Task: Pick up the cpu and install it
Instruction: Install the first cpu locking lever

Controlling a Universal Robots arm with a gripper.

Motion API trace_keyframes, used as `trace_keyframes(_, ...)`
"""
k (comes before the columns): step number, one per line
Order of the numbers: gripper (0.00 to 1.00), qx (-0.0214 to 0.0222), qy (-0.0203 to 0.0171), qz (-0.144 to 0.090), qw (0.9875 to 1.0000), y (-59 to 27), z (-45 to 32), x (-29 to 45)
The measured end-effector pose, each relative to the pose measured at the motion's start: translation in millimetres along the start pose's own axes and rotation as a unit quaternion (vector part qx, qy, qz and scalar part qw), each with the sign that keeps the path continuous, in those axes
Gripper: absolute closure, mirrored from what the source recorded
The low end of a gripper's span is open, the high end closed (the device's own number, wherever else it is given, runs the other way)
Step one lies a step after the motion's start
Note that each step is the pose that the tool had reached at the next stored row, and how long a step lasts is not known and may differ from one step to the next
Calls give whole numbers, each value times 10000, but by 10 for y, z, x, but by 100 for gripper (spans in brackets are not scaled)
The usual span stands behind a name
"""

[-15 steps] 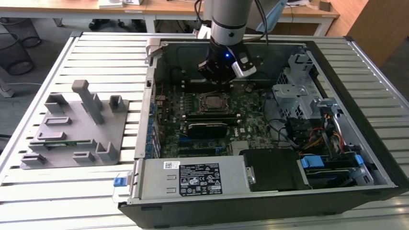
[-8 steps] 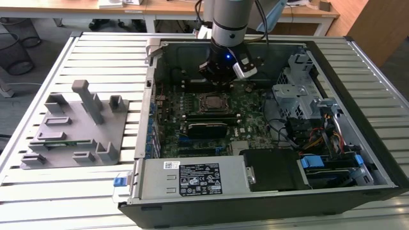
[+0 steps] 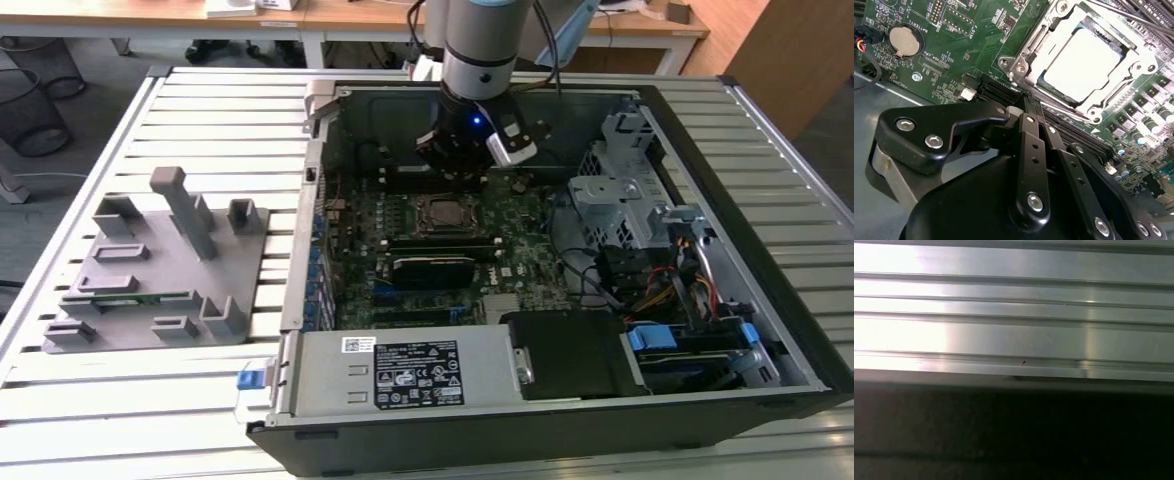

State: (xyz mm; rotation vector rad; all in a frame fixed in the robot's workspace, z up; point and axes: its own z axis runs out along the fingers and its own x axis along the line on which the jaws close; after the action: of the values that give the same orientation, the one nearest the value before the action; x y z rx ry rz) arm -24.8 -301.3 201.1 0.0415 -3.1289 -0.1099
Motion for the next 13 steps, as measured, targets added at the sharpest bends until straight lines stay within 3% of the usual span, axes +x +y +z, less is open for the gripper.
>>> trace_keyframes(13, 89, 1, 1, -21, 10000, 1, -7, -1)
